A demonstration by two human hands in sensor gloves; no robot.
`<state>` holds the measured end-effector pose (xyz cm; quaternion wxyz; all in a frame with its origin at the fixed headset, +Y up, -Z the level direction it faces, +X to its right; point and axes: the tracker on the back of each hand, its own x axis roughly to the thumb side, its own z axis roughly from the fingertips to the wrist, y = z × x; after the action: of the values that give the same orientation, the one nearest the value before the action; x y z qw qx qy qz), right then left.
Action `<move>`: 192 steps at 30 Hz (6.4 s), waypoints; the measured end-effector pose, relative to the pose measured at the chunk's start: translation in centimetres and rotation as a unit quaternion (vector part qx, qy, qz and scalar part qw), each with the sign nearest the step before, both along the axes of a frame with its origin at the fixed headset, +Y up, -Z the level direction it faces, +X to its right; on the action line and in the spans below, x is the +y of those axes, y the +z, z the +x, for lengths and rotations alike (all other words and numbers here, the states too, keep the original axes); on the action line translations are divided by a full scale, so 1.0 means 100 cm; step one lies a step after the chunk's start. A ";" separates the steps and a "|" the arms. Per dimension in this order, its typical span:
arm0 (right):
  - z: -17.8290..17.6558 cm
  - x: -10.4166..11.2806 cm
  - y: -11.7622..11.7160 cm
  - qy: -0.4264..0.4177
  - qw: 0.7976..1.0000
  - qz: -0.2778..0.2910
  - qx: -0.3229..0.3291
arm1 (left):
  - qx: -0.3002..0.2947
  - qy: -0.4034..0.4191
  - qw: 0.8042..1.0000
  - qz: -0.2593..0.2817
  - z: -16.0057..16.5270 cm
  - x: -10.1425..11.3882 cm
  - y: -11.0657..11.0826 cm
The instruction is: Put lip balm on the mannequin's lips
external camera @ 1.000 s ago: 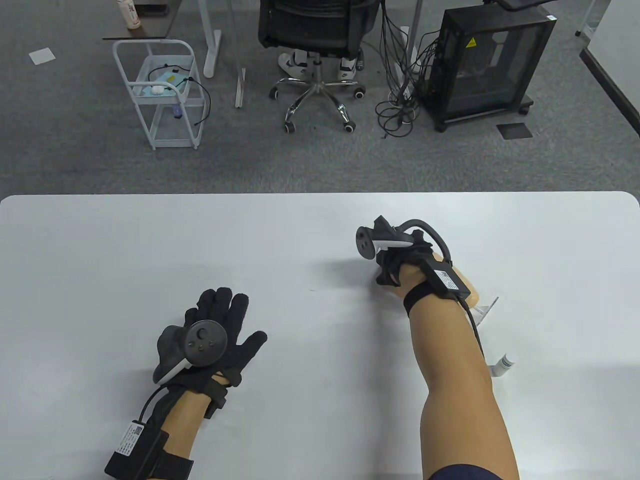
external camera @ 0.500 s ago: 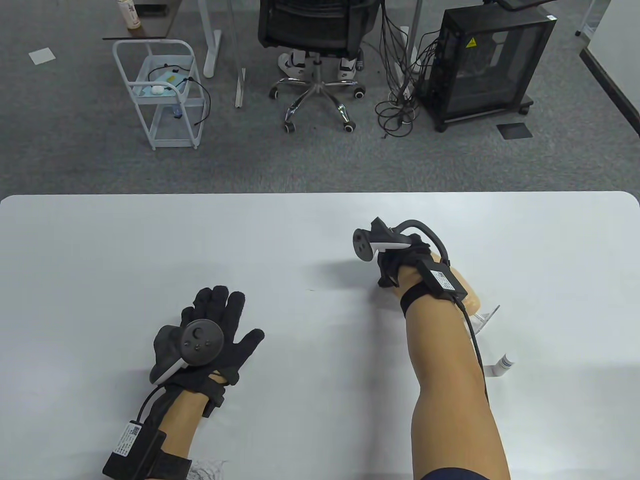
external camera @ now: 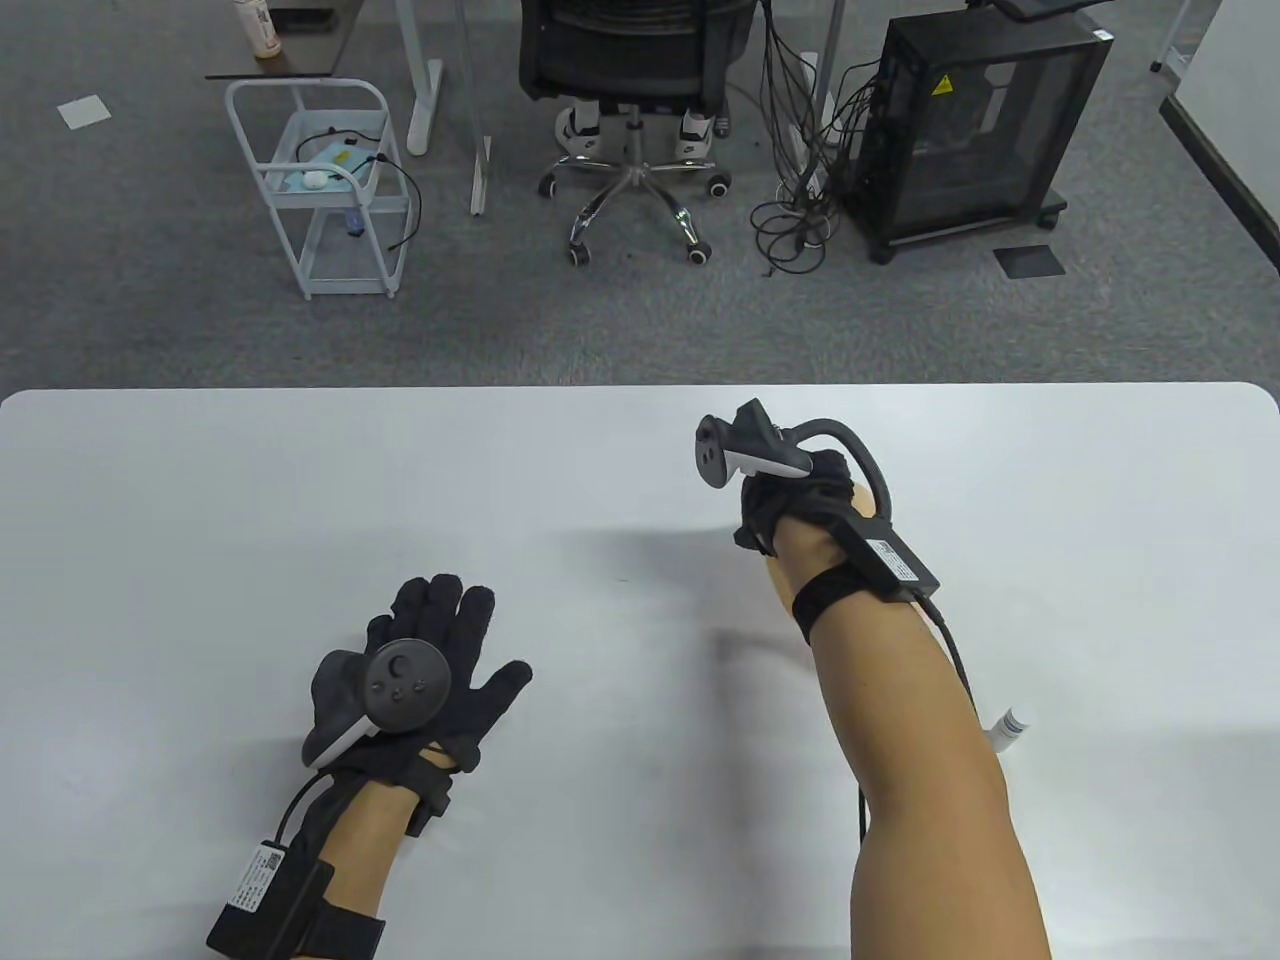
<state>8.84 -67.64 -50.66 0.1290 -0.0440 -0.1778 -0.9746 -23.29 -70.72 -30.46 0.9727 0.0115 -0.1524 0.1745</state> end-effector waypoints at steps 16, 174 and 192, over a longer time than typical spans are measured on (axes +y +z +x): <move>-0.117 -0.040 0.031 -0.101 0.979 -0.138 -0.109 | -0.005 0.013 1.000 -0.010 -0.002 0.000 0.001; 0.058 -0.066 0.185 -0.148 0.986 0.047 -0.061 | -0.090 0.536 0.831 -0.120 0.020 -0.014 0.014; -0.054 0.018 0.236 -0.451 0.778 0.234 0.369 | -0.048 0.623 0.727 -0.284 0.031 -0.037 0.019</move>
<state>3.46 -65.80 -27.10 -0.2637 -0.4438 0.1572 -0.8419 -20.15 -74.38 -28.61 0.5950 -0.1815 -0.1003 0.7765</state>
